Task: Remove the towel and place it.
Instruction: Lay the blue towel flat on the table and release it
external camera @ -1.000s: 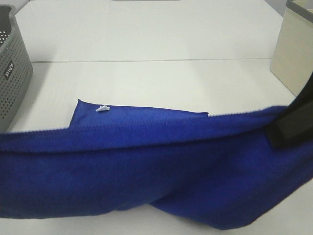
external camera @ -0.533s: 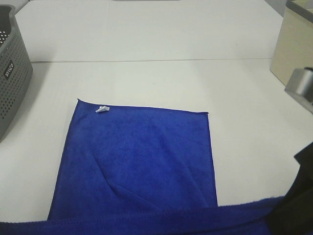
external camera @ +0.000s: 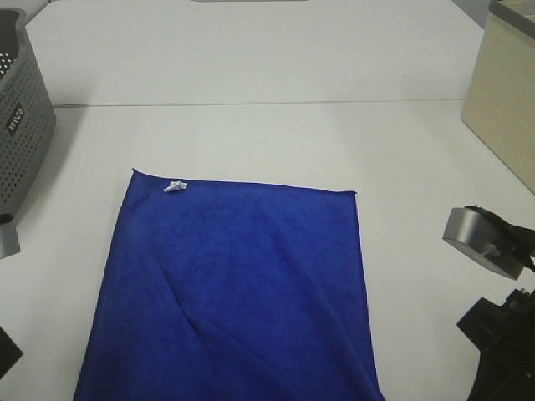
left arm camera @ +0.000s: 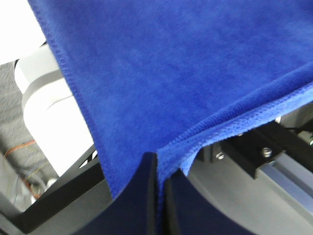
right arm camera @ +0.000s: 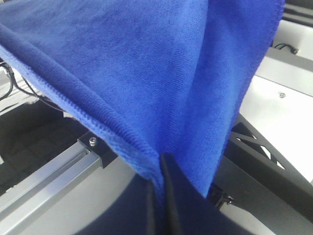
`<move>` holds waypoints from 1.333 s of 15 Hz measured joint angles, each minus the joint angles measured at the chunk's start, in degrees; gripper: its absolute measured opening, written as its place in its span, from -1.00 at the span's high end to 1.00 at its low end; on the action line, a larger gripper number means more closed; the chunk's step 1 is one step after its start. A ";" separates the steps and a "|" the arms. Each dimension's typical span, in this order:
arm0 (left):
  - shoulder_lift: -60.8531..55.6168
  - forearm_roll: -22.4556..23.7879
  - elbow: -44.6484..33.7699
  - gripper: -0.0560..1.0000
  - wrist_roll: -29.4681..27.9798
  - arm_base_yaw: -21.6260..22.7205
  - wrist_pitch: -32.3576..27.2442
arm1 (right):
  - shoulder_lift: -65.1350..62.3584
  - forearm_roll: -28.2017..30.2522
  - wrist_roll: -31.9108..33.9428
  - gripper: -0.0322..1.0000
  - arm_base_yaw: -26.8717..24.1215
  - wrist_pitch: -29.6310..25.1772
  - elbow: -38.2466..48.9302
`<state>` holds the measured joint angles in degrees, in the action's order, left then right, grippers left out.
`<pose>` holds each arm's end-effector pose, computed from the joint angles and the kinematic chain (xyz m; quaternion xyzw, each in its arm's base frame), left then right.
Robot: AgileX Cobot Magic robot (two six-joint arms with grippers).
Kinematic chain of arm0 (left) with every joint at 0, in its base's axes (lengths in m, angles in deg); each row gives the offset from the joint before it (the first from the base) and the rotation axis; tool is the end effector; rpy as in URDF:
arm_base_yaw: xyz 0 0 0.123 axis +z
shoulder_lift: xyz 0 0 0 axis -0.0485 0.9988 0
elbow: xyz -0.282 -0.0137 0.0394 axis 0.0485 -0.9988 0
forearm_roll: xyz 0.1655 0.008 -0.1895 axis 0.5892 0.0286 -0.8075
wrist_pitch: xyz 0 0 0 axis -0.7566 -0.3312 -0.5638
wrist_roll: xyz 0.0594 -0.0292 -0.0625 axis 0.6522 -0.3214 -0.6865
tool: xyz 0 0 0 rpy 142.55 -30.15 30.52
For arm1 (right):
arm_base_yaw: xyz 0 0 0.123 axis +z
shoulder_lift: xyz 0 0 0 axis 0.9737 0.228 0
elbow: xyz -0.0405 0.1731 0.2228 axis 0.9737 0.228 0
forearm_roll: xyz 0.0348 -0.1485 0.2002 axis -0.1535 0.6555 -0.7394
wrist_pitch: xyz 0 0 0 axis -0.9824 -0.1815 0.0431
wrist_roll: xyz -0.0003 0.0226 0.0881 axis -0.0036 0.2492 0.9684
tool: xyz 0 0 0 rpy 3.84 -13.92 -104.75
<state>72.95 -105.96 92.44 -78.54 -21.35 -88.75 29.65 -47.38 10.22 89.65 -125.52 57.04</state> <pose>0.1407 -0.0956 0.2031 -0.0555 -0.9619 0.2360 0.1260 0.1342 0.0908 0.1957 0.0385 -0.9345 -0.3249 0.1399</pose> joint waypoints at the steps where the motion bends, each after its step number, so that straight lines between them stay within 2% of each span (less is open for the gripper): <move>1: 1.03 0.69 0.00 0.89 0.17 0.17 0.00 | 2.23 -0.63 -1.09 0.90 0.00 0.29 0.00; 8: 2.52 2.23 0.00 0.89 0.63 0.34 0.11 | 14.73 -2.41 -5.96 0.90 0.00 3.38 -0.06; 12: 13.41 2.81 0.06 0.89 2.86 0.34 0.63 | 21.43 -4.35 -10.08 0.90 0.00 4.76 -0.11; 17: 16.44 2.12 0.06 0.89 5.16 0.34 2.01 | 21.89 -4.76 -10.20 0.88 0.00 6.99 -0.11; 20: 16.50 4.53 0.06 0.89 5.90 0.57 2.52 | 21.89 -2.58 -11.29 0.78 -0.17 7.85 0.06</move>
<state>89.46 -101.43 92.50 -72.64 -20.77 -86.22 51.53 -49.96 -1.07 89.48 -117.67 57.10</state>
